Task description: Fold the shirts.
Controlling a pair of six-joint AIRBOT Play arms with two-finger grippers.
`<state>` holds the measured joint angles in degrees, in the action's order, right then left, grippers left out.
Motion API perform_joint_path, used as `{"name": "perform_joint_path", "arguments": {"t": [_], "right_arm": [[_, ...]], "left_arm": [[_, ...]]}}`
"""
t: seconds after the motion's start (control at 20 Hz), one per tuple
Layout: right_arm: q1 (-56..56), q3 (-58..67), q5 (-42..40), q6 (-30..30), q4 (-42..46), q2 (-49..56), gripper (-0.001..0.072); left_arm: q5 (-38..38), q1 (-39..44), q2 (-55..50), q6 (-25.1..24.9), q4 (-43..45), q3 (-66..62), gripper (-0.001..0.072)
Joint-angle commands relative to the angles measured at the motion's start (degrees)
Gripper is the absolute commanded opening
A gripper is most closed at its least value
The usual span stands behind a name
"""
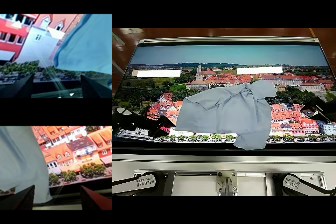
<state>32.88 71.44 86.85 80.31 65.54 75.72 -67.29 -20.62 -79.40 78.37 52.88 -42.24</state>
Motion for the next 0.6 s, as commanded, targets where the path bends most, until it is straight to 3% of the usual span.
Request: {"name": "perform_joint_path", "arguments": {"t": [0.0,0.15,0.25,0.35,0.4,0.45,0.55], "right_arm": [[0.46,-2.05,-2.49,-0.24,-2.36,-0.35,0.0663],[0.46,-2.05,-2.43,-0.26,-2.05,-0.35,0.0663],[0.46,-2.05,-2.32,-0.26,-2.01,-0.35,0.0663],[0.46,-2.05,-1.68,-0.26,-1.62,-0.35,0.0663],[0.46,-2.08,-1.2,-0.24,-0.68,-0.35,0.0663],[0.46,-2.45,-0.74,-0.04,0.35,-0.35,0.0664],[0.46,-5.6,0.0,0.63,0.87,-0.35,0.0664]], "left_arm": [[6.38,1.25,-1.09,-2.19,-5.51,3.13,0.0647],[10.36,2.93,-1.11,-2.25,-7.08,3.13,0.0639],[12.85,4.57,-1.11,-2.21,-7.96,3.13,0.0533],[14.49,6.19,-1.14,-0.52,-7.91,3.13,0.051],[14.67,6.78,-1.14,-0.57,-7.89,3.13,0.0434],[14.6,7.13,-1.29,-0.57,-7.72,3.13,0.0297],[14.34,7.41,-1.57,-0.61,-7.69,3.13,0.0131]]}}
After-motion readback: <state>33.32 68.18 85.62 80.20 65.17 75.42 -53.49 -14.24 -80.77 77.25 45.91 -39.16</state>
